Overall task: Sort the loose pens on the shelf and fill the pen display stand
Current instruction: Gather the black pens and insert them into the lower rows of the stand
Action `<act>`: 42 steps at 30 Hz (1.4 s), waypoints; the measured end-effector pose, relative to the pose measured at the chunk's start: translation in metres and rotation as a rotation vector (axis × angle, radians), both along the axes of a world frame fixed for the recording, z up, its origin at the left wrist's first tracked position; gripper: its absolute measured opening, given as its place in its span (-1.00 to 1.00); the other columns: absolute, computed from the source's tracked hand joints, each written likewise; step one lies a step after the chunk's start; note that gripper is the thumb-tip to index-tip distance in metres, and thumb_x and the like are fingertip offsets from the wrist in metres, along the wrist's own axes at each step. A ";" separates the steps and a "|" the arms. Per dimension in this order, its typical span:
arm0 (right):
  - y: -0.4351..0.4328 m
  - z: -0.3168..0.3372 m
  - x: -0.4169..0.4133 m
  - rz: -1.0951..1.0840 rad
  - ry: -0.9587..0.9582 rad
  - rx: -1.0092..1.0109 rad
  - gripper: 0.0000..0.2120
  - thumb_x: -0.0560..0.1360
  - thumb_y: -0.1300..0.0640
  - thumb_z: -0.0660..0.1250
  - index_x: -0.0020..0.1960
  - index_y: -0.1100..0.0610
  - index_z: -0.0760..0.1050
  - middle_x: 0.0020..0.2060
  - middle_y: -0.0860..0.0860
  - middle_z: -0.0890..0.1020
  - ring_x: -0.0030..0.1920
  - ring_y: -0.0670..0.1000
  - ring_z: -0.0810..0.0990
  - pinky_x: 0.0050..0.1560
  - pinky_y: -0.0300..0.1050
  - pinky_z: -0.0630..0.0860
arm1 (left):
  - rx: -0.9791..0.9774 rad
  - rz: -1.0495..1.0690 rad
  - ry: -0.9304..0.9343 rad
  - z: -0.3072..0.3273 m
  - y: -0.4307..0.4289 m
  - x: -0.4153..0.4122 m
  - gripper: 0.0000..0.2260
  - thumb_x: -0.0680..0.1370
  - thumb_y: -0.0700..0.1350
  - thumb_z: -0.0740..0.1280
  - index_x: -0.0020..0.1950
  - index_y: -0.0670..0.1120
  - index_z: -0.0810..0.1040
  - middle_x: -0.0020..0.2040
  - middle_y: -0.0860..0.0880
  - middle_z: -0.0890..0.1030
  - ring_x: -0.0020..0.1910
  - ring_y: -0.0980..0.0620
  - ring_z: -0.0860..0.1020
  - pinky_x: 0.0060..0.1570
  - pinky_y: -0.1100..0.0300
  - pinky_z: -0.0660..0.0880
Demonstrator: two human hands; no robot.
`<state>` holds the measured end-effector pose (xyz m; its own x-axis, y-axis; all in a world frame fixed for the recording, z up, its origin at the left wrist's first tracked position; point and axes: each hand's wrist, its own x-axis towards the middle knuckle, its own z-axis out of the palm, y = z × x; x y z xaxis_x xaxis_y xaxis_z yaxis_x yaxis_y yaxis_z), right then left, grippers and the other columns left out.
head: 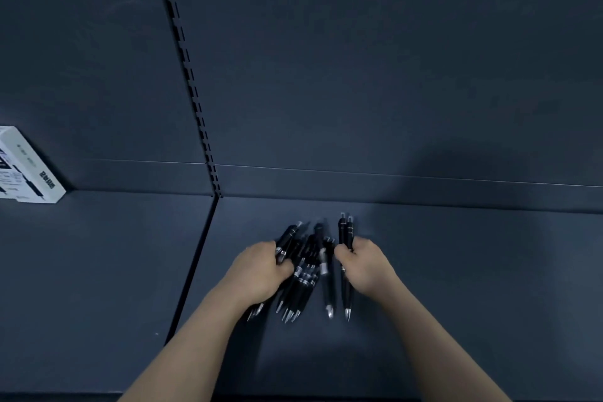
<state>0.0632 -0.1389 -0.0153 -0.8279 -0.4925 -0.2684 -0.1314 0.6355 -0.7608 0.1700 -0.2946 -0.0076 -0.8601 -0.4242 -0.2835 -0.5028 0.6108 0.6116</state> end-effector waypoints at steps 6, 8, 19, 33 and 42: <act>0.009 -0.006 -0.004 0.010 -0.016 -0.024 -0.68 0.57 0.14 0.19 -0.29 0.11 0.14 -0.43 0.00 0.28 -0.41 -0.02 0.22 -0.35 -0.10 0.19 | 0.127 0.141 0.052 0.004 -0.001 0.014 -0.78 0.60 0.00 0.17 -0.16 -0.10 0.36 -0.31 -0.01 0.46 -0.39 0.10 0.39 -0.41 0.25 0.31; 0.009 -0.007 -0.002 0.039 0.017 -0.011 -0.65 0.57 0.08 0.22 -0.30 0.12 0.16 -0.45 -0.01 0.29 -0.44 -0.03 0.23 -0.37 -0.12 0.21 | 0.155 0.172 0.075 0.004 -0.001 0.018 -0.79 0.61 0.00 0.16 -0.09 -0.12 0.39 -0.21 -0.05 0.57 -0.39 0.14 0.48 -0.45 0.33 0.34; 0.008 0.001 0.033 0.042 0.111 0.154 -0.69 0.40 -0.01 0.47 -0.34 0.15 0.44 -0.44 -0.05 0.50 -0.42 -0.08 0.43 -0.42 -0.21 0.34 | 0.193 0.091 0.097 0.005 -0.004 0.034 -0.79 0.64 0.00 0.13 -0.03 -0.13 0.39 -0.19 -0.05 0.63 -0.32 0.11 0.57 -0.34 0.31 0.44; -0.032 0.056 0.099 -0.164 0.141 -0.261 -0.71 0.53 0.07 0.36 -0.31 0.12 0.39 -0.53 -0.17 0.42 -0.49 -0.19 0.38 -0.45 -0.35 0.31 | 0.323 0.095 0.374 0.047 -0.055 0.095 -0.73 0.57 0.06 0.29 -0.19 -0.11 0.44 -0.43 0.01 0.50 -0.48 0.14 0.45 -0.50 0.32 0.37; -0.127 0.078 0.151 0.164 0.141 -0.352 -0.65 0.53 0.06 0.35 -0.34 0.09 0.29 -0.52 -0.14 0.32 -0.51 -0.17 0.27 -0.47 -0.36 0.24 | 0.332 0.315 0.508 0.055 -0.105 0.187 -0.83 0.58 0.01 0.27 -0.11 -0.06 0.39 -0.38 0.02 0.41 -0.42 0.09 0.41 -0.31 0.14 0.44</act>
